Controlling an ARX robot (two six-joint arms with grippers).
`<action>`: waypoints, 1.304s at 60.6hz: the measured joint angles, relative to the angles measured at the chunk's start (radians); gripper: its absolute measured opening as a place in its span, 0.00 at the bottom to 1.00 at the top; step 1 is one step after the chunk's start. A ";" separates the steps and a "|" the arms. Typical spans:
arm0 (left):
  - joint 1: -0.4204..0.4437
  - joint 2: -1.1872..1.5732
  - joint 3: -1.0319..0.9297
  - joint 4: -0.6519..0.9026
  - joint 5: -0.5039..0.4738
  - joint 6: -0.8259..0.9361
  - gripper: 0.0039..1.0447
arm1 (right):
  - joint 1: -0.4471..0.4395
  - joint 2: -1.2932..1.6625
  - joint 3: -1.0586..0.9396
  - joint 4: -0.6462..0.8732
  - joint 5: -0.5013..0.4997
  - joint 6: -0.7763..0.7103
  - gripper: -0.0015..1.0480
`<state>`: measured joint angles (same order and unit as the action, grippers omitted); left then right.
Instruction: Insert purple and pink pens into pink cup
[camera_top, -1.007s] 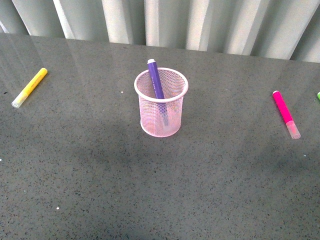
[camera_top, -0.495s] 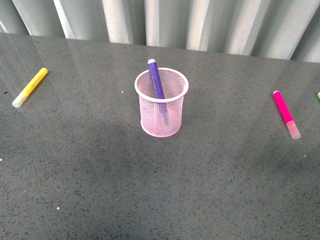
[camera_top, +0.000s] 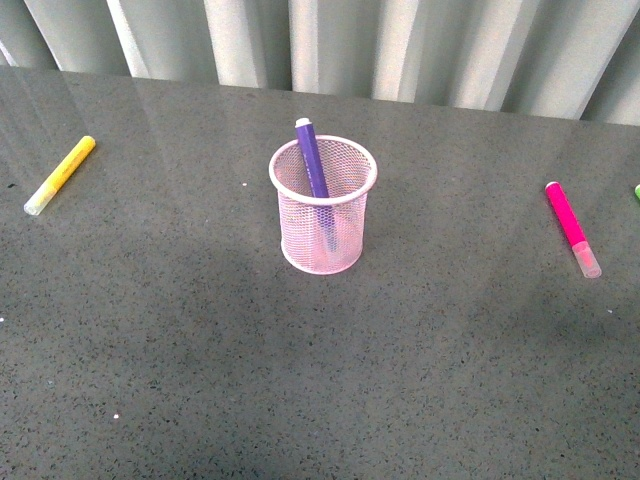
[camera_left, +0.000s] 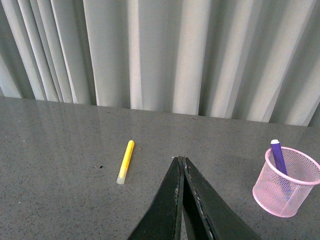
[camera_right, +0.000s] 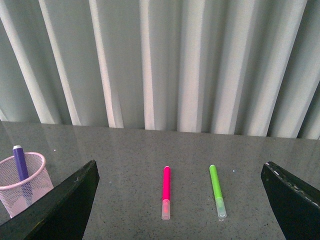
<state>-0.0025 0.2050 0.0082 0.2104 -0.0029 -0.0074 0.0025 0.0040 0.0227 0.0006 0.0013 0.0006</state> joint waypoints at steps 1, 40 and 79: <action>0.000 -0.005 0.000 -0.006 0.000 0.000 0.03 | 0.000 0.000 0.000 0.000 0.000 0.000 0.93; 0.000 -0.201 0.001 -0.210 0.003 0.000 0.48 | 0.000 0.000 0.000 0.000 0.000 0.000 0.93; 0.000 -0.202 0.001 -0.210 0.002 0.000 0.94 | -0.232 1.198 0.505 -0.020 -0.090 0.169 0.93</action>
<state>-0.0025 0.0032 0.0090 0.0006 -0.0006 -0.0071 -0.2295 1.2018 0.5278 -0.0196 -0.0891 0.1699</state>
